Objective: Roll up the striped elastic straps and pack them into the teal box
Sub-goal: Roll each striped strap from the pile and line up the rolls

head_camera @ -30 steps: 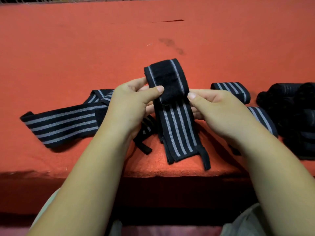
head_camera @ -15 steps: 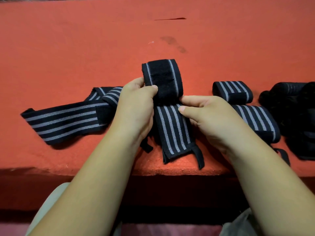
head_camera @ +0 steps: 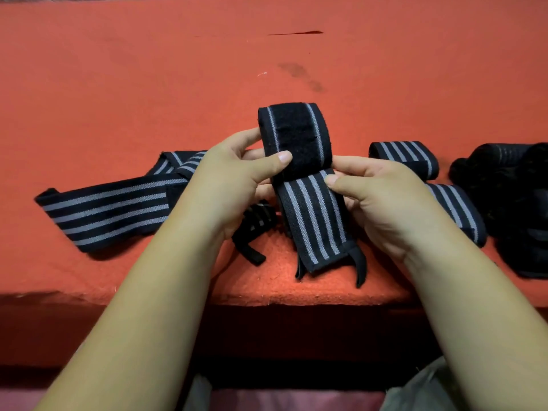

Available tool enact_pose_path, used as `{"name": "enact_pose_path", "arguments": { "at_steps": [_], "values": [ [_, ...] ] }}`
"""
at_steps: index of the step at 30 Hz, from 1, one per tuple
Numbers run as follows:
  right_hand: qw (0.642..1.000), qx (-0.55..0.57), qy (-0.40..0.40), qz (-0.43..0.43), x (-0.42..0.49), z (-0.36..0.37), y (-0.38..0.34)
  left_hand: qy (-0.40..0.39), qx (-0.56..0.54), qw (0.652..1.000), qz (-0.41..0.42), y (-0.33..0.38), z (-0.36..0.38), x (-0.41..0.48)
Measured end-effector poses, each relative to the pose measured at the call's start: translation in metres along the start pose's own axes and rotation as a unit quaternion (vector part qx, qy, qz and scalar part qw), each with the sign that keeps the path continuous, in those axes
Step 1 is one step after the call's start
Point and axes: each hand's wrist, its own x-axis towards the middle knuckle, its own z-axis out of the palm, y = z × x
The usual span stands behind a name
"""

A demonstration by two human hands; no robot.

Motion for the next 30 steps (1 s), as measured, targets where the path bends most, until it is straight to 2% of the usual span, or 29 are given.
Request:
{"name": "enact_pose_path", "arguments": {
  "at_steps": [5,10,19,23,30],
  "values": [
    [0.999,0.043,0.011,0.012,-0.004,0.001,-0.013,0.001,-0.018,0.999,0.034,-0.001,-0.002,0.001],
    [0.999,0.002,-0.036,-0.011,-0.008,0.0,-0.016,-0.037,0.023,0.997,0.071,-0.004,-0.002,0.001],
    [0.993,-0.107,-0.009,-0.053,-0.004,-0.006,-0.01,-0.094,0.038,0.995,0.002,-0.004,-0.009,0.002],
    [0.991,-0.124,-0.017,-0.053,-0.004,-0.005,-0.009,-0.076,0.03,0.997,0.005,-0.001,-0.008,0.001],
    [0.999,0.011,0.025,0.017,-0.002,0.008,-0.017,0.011,0.009,0.999,0.041,-0.006,0.0,0.001]
  ]
}}
